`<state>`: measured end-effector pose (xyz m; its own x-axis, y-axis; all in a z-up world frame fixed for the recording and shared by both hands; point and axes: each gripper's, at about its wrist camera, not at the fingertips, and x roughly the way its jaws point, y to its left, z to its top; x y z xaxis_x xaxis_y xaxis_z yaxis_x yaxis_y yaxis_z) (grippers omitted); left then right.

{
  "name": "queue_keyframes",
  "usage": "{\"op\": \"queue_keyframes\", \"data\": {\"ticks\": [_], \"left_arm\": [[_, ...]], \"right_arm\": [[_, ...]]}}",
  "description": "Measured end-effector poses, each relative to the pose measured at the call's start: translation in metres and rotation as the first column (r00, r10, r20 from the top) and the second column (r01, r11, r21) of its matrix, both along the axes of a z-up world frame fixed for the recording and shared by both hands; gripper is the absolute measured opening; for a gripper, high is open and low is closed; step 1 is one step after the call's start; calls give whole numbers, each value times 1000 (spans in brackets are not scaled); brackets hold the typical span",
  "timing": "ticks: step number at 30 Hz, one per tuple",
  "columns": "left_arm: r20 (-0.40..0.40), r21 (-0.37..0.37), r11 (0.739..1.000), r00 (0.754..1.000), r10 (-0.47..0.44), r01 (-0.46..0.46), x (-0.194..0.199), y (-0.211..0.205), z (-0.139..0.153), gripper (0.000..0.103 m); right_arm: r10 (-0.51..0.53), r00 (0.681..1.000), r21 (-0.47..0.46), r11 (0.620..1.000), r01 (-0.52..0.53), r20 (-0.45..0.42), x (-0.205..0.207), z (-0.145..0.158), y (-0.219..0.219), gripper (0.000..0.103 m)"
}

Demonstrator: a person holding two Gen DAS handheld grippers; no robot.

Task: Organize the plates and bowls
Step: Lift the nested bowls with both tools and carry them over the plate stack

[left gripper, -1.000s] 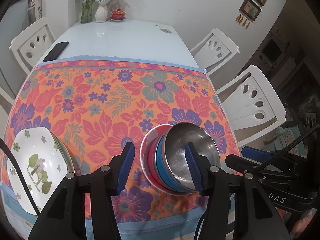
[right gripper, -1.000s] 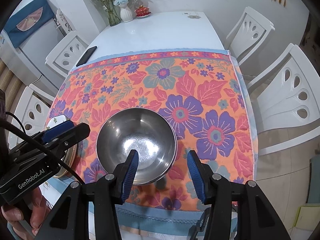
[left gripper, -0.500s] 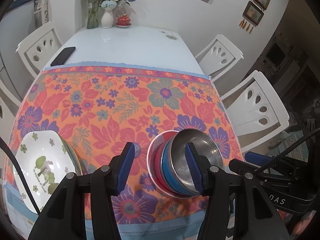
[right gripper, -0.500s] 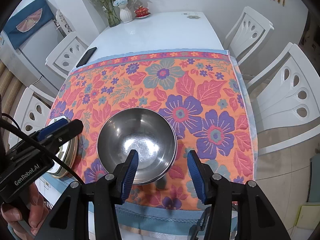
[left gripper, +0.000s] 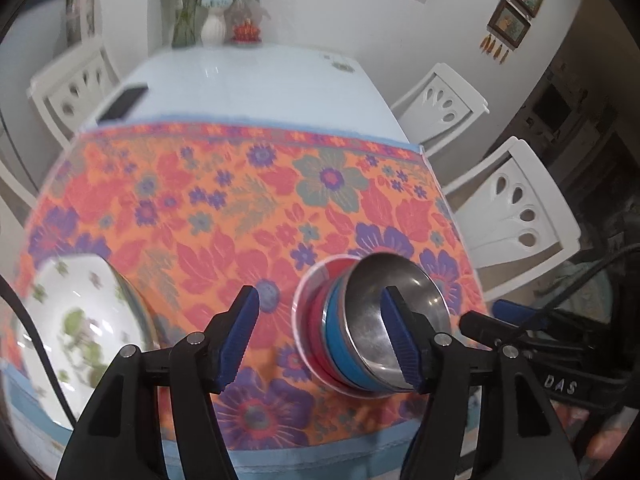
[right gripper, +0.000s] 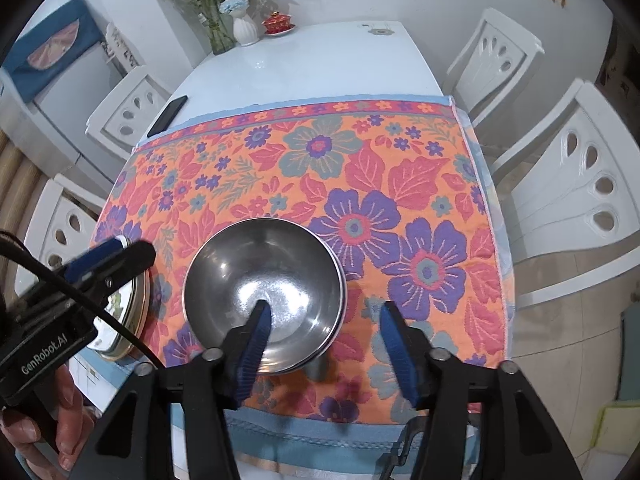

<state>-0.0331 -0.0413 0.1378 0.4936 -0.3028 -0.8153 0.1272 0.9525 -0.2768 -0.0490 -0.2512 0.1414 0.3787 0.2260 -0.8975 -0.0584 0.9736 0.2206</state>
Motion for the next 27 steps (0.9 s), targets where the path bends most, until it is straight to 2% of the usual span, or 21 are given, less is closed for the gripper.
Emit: {"op": "queue_keyframes", "data": {"ticks": [3, 7, 10, 18, 21, 24, 27], "left_arm": [[-68, -75, 997, 998, -1, -4, 8, 4, -18, 61], [-125, -125, 992, 992, 8, -23, 15, 9, -38, 61], [-163, -145, 989, 987, -4, -20, 20, 9, -52, 61], [-187, -145, 989, 982, -19, -8, 24, -3, -72, 58], [-198, -159, 987, 980, -35, 4, 24, -6, -79, 48], [-200, -156, 988, 979, -36, 5, 24, -9, -84, 41], [-204, -173, 985, 979, -27, -8, 24, -6, -90, 39]], "right_arm": [[-27, 998, 144, 989, 35, -56, 8, -20, -15, 61], [-44, 988, 287, 954, 86, -148, 19, -52, -27, 61], [-48, 981, 315, 943, 106, -186, 25, -71, -27, 61], [-42, 964, 403, 903, 150, -263, 39, -107, -23, 61], [-33, 962, 434, 888, 154, -273, 41, -114, -20, 61], [-23, 961, 433, 890, 145, -274, 42, -119, -15, 55], [-25, 961, 424, 894, 145, -276, 43, -123, -14, 51]]}}
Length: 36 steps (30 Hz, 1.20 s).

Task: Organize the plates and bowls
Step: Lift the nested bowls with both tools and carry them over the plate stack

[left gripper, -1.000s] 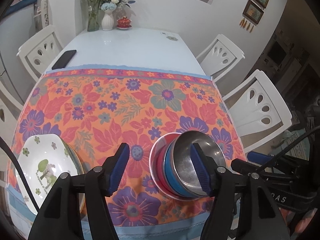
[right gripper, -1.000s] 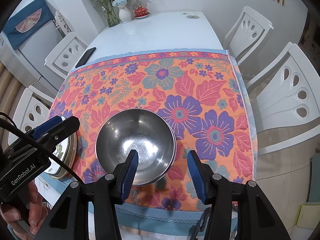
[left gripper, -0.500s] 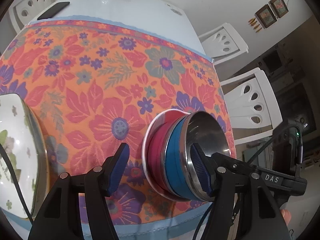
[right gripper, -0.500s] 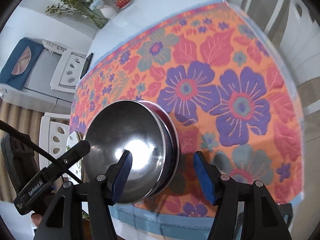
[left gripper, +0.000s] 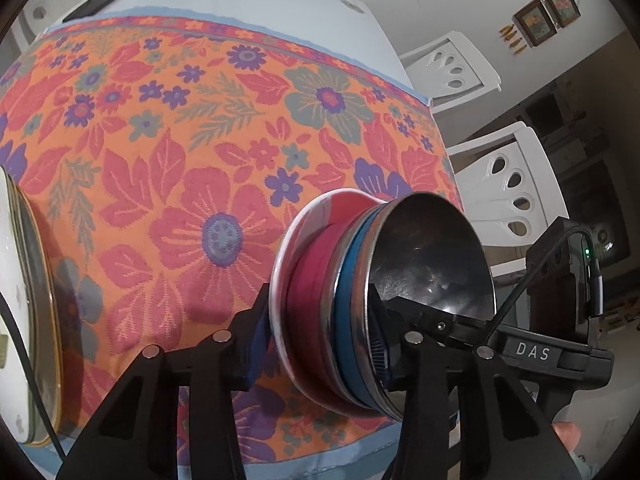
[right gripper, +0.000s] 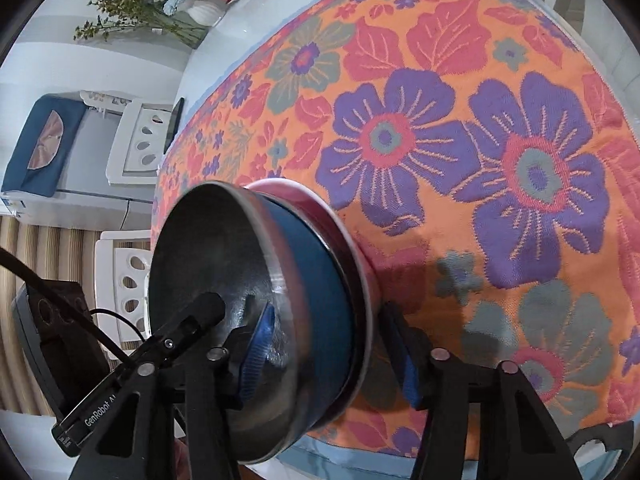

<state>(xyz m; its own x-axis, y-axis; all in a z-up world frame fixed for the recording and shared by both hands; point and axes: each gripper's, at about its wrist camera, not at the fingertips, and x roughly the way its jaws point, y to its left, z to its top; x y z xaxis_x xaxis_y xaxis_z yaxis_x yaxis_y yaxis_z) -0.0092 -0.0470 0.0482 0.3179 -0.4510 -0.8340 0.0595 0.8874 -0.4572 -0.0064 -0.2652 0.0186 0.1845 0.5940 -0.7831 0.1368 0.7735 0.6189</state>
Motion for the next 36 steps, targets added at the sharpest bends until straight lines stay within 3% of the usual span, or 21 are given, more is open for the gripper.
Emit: {"op": "queue_keyframes", "data": {"ticks": [4, 11, 20, 29, 36], "left_arm": [[6, -20, 1000, 1000, 13, -13, -2, 2, -3, 39], [53, 30, 1000, 999, -2, 0, -10, -4, 7, 38], [115, 40, 998, 993, 39, -43, -16, 23, 54, 38], [172, 78, 987, 977, 126, -141, -36, 114, 105, 38], [160, 100, 970, 966, 204, -222, -58, 200, 106, 38]], "right_arm": [[8, 1000, -17, 1000, -8, 18, 0, 1, 3, 51], [58, 996, -124, 991, -50, 63, -1, 17, 14, 51], [45, 994, -148, 989, -30, 97, 0, 61, 40, 51], [118, 982, -143, 985, -97, 149, -1, 113, 127, 51], [214, 966, -130, 972, -196, 148, -8, 117, 221, 51]]}}
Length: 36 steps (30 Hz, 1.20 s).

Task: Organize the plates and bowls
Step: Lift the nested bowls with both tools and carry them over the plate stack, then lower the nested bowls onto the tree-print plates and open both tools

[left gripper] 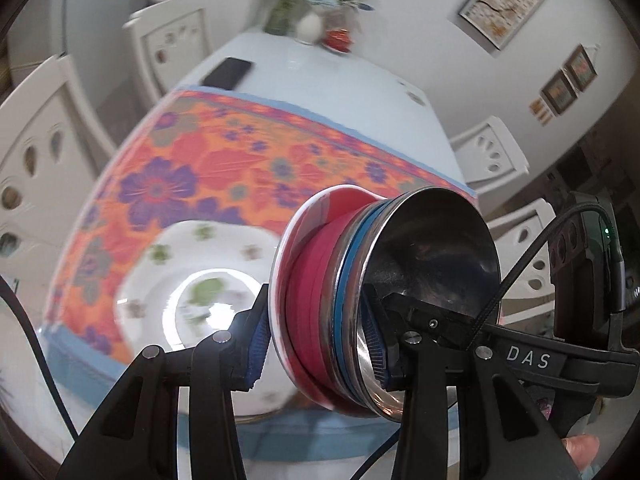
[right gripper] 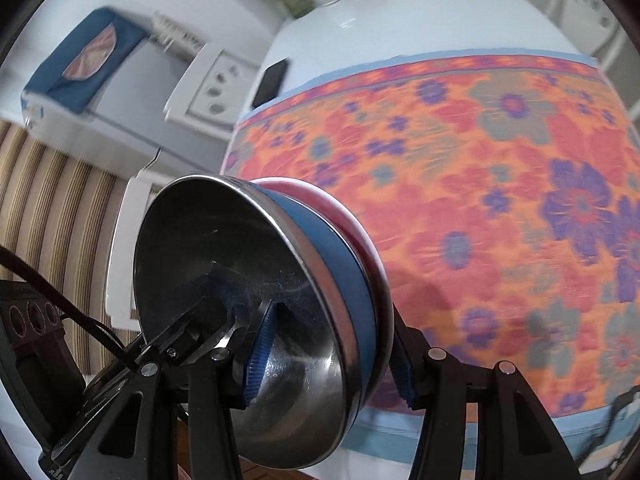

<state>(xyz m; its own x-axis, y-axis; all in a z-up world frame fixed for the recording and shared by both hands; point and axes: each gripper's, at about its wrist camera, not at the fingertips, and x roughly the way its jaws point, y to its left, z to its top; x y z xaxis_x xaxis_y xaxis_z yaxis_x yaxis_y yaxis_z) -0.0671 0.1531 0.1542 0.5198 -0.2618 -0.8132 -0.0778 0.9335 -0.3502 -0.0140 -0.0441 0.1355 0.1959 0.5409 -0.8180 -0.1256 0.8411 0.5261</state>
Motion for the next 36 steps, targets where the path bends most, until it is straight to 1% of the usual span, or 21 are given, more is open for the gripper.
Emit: {"op": "queue_keyframes", "data": {"ticks": [6, 10, 18, 25, 28, 32, 34, 36], "left_arm": [[-37, -17, 1000, 999, 25, -25, -8, 53, -17, 38], [-62, -30, 1000, 998, 8, -10, -10, 68, -30, 38], [-104, -74, 997, 994, -28, 21, -1, 80, -59, 38], [-113, -89, 995, 993, -44, 34, 7, 85, -71, 38], [-105, -101, 994, 994, -41, 30, 10, 89, -72, 38], [-91, -94, 995, 995, -41, 33, 12, 94, -69, 38], [-72, -75, 997, 997, -32, 27, 10, 99, -62, 38], [-59, -47, 999, 998, -29, 26, 7, 105, -55, 40]], "right_arm": [[41, 998, -15, 999, -41, -37, -7, -17, 61, 51], [38, 997, -46, 998, -41, -62, -11, -29, 81, 51], [4, 995, -106, 994, -15, -100, -10, -52, 93, 51], [-27, 992, -126, 992, 11, -125, -6, -65, 95, 51], [-28, 993, -130, 991, 13, -116, -6, -64, 97, 51], [-24, 992, -118, 993, 10, -123, -5, -64, 99, 51], [-16, 992, -102, 995, 3, -128, -7, -61, 97, 51], [-12, 994, -97, 995, 1, -113, -11, -54, 93, 51]]}}
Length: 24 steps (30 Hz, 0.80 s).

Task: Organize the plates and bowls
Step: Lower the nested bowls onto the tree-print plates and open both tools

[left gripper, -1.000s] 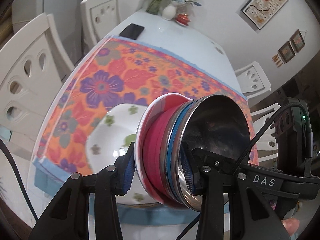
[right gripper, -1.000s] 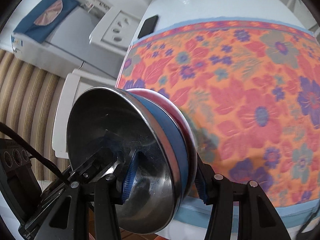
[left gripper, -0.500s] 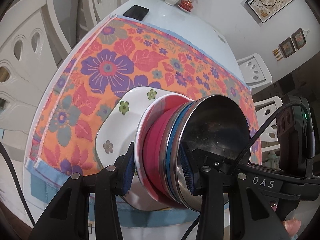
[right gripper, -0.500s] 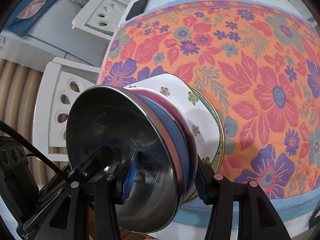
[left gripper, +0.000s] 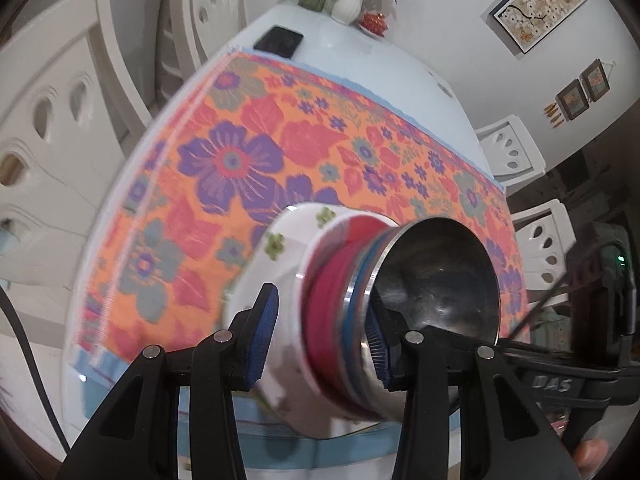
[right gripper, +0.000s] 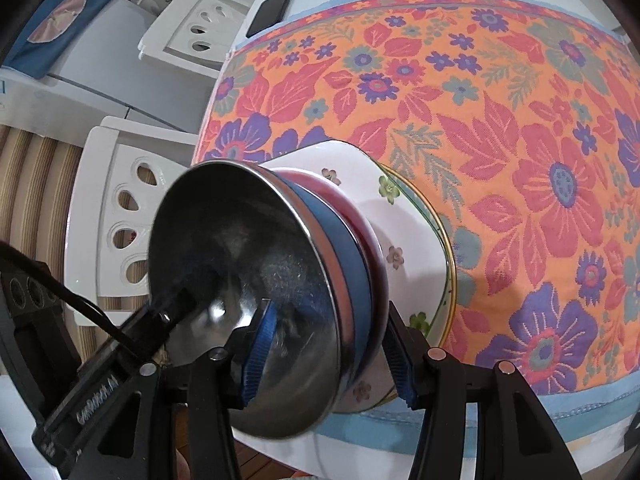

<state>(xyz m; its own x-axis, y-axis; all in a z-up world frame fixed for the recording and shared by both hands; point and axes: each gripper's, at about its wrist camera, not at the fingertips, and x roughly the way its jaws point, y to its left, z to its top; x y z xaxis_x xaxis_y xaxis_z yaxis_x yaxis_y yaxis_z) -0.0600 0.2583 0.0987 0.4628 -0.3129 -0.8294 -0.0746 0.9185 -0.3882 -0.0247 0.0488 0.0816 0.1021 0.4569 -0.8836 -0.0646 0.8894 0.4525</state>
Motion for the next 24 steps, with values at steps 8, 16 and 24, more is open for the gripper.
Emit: {"op": "queue_keyframes", "data": {"ticks": [8, 16, 24], "left_arm": [[130, 204, 978, 989, -67, 39, -33, -9, 54, 53], [258, 384, 922, 965, -48, -57, -47, -26, 92, 78], [234, 374, 923, 972, -2, -88, -59, -27, 95, 78]], "right_arm": [[-1, 987, -27, 1000, 6, 164, -35, 64, -21, 60], [41, 932, -240, 969, 51, 361, -72, 91, 0, 66], [54, 924, -339, 937, 85, 379, -83, 91, 6, 66]]}}
